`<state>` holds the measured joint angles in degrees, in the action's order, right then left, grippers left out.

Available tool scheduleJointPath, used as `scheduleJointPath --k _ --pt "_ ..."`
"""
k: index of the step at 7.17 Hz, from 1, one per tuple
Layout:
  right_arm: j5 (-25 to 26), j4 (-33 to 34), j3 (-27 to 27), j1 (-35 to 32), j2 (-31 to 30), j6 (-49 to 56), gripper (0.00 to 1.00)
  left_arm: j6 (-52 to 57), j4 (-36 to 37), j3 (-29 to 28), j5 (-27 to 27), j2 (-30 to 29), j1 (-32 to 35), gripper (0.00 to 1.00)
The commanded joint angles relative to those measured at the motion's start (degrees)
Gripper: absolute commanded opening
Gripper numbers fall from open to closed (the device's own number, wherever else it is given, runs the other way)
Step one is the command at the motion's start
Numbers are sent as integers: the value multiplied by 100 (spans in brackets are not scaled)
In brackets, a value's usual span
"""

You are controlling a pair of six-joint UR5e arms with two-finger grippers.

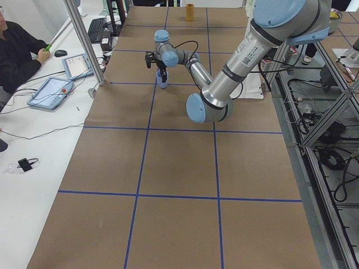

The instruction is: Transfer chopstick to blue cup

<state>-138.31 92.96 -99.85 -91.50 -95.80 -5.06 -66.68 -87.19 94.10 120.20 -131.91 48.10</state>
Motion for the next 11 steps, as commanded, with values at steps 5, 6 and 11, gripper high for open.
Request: scheduleJointPath --k 5,6,11 --pt "50 442 712 -1142 -271 577 100 718 229 302 267 368 473 98" --pt "67 434 869 -1142 -203 542 100 718 229 311 267 359 473 98" --pt "129 276 1337 -1134 123 506 100 665 229 302 258 385 473 98"
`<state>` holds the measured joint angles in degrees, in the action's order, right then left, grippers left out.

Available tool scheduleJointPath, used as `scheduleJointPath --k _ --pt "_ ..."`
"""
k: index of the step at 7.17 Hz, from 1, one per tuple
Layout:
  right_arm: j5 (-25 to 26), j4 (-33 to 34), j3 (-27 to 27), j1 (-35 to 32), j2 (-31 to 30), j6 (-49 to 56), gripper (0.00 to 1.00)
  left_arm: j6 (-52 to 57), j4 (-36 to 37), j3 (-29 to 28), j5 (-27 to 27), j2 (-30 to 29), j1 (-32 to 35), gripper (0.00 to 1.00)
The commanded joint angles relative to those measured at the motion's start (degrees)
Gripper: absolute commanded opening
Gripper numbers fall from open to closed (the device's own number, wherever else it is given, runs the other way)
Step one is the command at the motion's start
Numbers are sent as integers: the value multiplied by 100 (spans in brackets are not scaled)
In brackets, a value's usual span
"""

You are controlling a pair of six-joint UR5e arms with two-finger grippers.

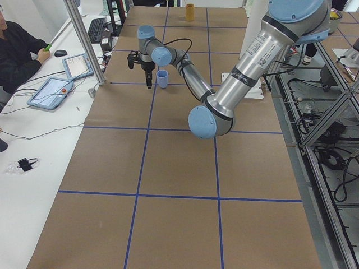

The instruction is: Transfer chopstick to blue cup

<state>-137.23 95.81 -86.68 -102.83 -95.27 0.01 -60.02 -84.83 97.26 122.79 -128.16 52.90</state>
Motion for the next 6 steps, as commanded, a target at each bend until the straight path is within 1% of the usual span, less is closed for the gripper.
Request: scheduleJointPath --k 1,2,3,4,6 --pt "56 -27 46 0 130 -1 100 -1 -16 -22 8 19 -8 98" --pt "204 -175 290 0 279 -1 100 -1 -25 -49 8 28 -17 98" --pt "223 -646 605 0 307 -9 100 8 -33 -66 8 28 -17 98" --pt "223 -903 669 0 298 -192 100 8 -34 -58 8 37 -17 98" --pt "197 -915 626 0 219 -264 100 34 -34 -75 8 46 -8 98"
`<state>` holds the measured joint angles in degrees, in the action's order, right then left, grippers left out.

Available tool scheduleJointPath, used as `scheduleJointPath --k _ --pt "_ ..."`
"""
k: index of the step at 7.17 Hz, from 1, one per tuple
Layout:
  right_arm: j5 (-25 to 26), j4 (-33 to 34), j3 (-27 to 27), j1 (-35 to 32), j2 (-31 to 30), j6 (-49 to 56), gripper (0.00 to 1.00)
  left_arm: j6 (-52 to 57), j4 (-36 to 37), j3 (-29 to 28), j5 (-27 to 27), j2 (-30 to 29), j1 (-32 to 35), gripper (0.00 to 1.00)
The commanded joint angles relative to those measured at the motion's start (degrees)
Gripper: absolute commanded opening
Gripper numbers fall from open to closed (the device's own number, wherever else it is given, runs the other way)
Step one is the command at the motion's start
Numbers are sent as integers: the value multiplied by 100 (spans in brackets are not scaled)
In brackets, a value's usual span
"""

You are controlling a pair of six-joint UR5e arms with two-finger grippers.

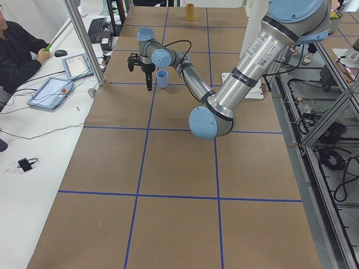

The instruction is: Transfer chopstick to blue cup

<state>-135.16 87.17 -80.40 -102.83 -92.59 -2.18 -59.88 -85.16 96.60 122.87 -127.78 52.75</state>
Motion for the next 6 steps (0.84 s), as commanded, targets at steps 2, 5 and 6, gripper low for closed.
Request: scheduleJointPath --k 2,5,6 --pt "-37 -52 -54 0 -171 -19 100 29 8 -1 -9 51 -1 98" --pt "-37 -51 -55 0 -198 -54 74 21 26 61 -9 60 16 98" --pt "-37 -51 -54 9 -181 -63 72 -14 26 148 -9 95 25 98"
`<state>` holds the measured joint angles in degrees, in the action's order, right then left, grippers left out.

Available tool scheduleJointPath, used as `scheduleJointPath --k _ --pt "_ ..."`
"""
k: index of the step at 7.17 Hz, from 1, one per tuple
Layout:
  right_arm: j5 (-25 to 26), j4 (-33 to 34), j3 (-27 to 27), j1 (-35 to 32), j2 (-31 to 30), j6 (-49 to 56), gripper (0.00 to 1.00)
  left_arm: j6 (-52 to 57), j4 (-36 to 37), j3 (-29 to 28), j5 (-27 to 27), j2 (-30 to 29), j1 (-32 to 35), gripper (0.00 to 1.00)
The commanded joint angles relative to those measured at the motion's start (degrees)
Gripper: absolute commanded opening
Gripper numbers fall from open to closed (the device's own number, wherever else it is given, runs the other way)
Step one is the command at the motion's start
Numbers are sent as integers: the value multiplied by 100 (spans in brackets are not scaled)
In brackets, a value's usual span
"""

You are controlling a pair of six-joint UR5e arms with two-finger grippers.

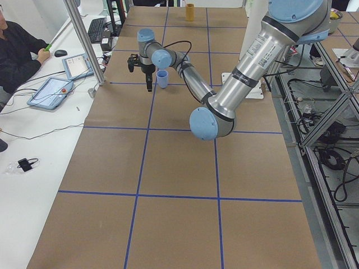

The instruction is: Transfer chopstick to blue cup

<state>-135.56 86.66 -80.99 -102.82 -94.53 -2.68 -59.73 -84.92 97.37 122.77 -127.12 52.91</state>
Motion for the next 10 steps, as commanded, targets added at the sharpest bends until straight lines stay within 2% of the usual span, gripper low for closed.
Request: scheduleJointPath --k 1,4,5,6,7,8,9,10 --pt "3 0 4 7 13 -5 72 -30 1 133 1 108 9 98" --pt "21 -9 21 16 57 -4 72 -30 1 151 1 143 9 98" --pt "21 -9 21 16 57 -4 68 -38 1 151 1 143 9 98" --pt "21 -9 21 16 57 -4 48 -47 1 142 -8 143 9 98" --pt "12 -9 13 16 57 -4 20 -47 1 142 -8 143 9 98" --pt "12 -17 -5 16 57 -4 16 -47 1 142 -8 143 1 98" --pt "12 -61 -14 16 66 -4 16 -56 10 142 -8 143 9 98" --pt "12 -305 4 16 40 -22 11 -56 10 142 -8 152 9 98"
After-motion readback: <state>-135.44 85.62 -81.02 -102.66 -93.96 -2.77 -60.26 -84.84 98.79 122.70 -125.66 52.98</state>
